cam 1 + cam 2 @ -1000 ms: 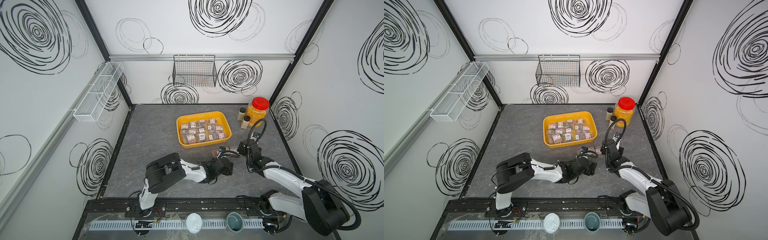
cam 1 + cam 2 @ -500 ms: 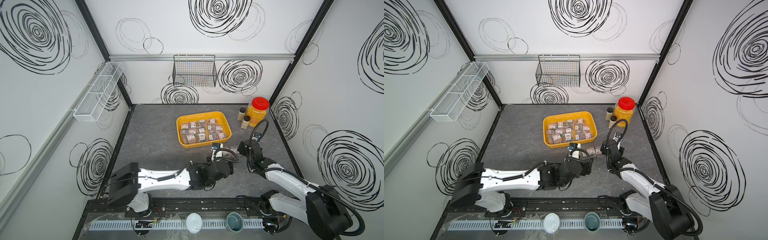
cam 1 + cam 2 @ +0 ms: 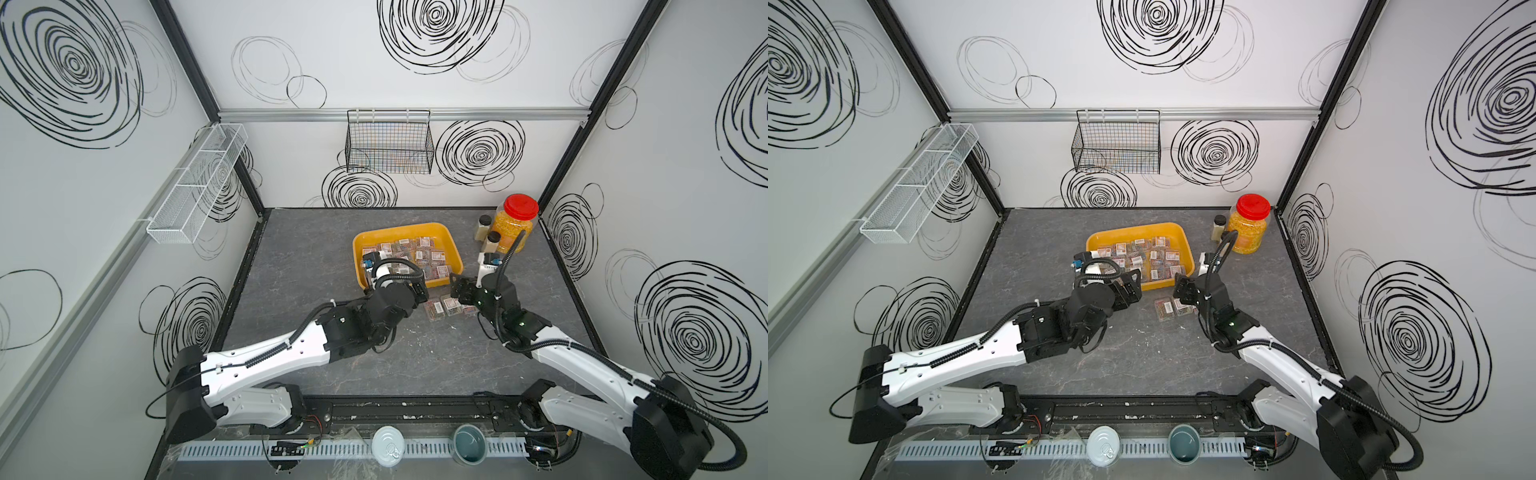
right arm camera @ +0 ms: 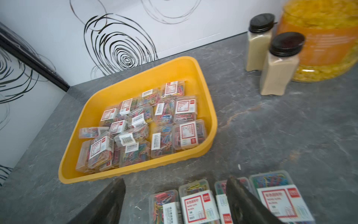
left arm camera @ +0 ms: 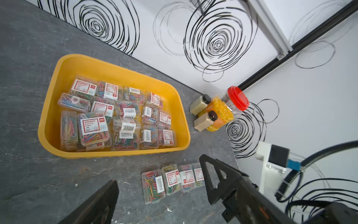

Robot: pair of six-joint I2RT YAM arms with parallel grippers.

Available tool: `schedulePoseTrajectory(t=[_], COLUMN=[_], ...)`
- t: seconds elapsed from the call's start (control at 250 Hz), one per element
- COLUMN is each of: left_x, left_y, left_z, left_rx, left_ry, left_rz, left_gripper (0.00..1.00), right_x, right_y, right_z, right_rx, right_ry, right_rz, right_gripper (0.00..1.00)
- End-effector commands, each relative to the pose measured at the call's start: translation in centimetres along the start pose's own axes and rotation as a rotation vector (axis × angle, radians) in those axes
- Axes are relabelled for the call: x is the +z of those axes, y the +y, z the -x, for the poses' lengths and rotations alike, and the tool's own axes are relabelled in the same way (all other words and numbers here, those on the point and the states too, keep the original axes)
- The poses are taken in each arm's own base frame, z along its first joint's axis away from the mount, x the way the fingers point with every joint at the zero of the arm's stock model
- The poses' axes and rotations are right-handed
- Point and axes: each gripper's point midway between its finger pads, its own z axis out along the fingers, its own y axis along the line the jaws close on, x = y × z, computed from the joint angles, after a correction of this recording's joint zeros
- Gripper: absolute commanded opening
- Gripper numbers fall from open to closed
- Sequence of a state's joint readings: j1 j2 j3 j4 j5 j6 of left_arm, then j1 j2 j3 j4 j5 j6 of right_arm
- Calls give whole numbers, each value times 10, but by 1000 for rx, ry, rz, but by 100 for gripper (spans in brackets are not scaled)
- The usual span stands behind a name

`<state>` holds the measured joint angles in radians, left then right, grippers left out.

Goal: Take the paper clips out of the storage box
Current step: Adjust the boxed paper clips at the center of the board, then pick up the boxed paper clips from the storage box.

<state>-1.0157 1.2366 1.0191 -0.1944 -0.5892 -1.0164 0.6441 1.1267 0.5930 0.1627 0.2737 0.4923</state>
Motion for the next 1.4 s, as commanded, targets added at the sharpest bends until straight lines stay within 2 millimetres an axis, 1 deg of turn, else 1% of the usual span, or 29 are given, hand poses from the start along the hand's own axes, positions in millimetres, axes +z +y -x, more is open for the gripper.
schedulePoseTrajectory(t=[0.0, 0.076, 0.144, 0.24, 0.304, 0.344, 0.408, 0.487, 0.519, 0.535, 0.539, 0.555, 0.615, 0.687, 0.763, 0.831, 0.939, 1.039, 1.099, 1.167, 1.343, 1.371, 1.395], left_x=[15, 15, 9, 5, 5, 6, 5, 4, 5, 5, 5, 6, 9, 13, 13, 9, -4, -13, -19, -23, -35, -37, -37], left_y=[12, 15, 18, 35, 48, 52, 55, 63, 68, 71, 71, 74, 84, 97, 114, 130, 170, 211, 237, 258, 293, 301, 302], left_z=[1, 10, 23, 40, 47, 51, 57, 60, 60, 60, 60, 60, 60, 61, 63, 66, 69, 70, 71, 71, 66, 64, 63], left_rx=[-56, -52, -46, -73, -102, -118, -128, -108, -101, -96, -95, -91, -61, 10, 110, 172, 208, 209, 190, 174, 172, 148, 126], left_ry=[92, 83, 46, 5, 3, 1, -2, -25, -35, -39, -40, -42, -47, -44, -68, -120, -196, -223, -235, -243, -271, -274, -272], left_rz=[-35, -45, -38, 6, 17, 8, -1, 35, 54, 65, 67, 77, 105, 142, 182, 207, 303, 402, 475, 520, 622, 644, 636], left_gripper=[99, 99, 99, 99, 99, 99, 99, 99, 99, 99, 99, 99, 99, 99, 99, 99, 99, 99, 99, 99, 99, 99, 99], right_x=[14, 28, 43, 63, 77, 85, 97, 109, 113, 115, 114, 117, 124, 132, 142, 152, 169, 183, 188, 189, 190, 191, 192], right_y=[27, 35, 42, 49, 52, 54, 57, 60, 61, 62, 63, 62, 64, 65, 67, 69, 73, 82, 93, 109, 157, 163, 167], right_z=[14, 13, 11, 5, 0, -2, -5, -7, -8, -7, -5, -9, -9, -15, -20, -26, -33, -37, -39, -39, -40, -41, -42], right_rx=[-23, -27, -30, -38, -45, -48, -53, -57, -60, -60, -58, -63, -66, -74, -87, -101, -129, -141, -148, -159, -210, -220, -227], right_ry=[-25, -6, 18, 55, 80, 92, 110, 125, 131, 130, 125, 135, 140, 156, 184, 212, 256, 299, 314, 311, 285, 280, 278], right_rz=[50, 49, 51, 46, 35, 29, 19, 11, 7, 6, 9, 5, 2, 1, -3, -9, -9, 3, 28, 59, 140, 149, 153], right_gripper=[85, 85, 85, 85, 85, 85, 84, 84, 84, 84, 84, 84, 85, 85, 85, 84, 80, 72, 71, 72, 73, 73, 74])
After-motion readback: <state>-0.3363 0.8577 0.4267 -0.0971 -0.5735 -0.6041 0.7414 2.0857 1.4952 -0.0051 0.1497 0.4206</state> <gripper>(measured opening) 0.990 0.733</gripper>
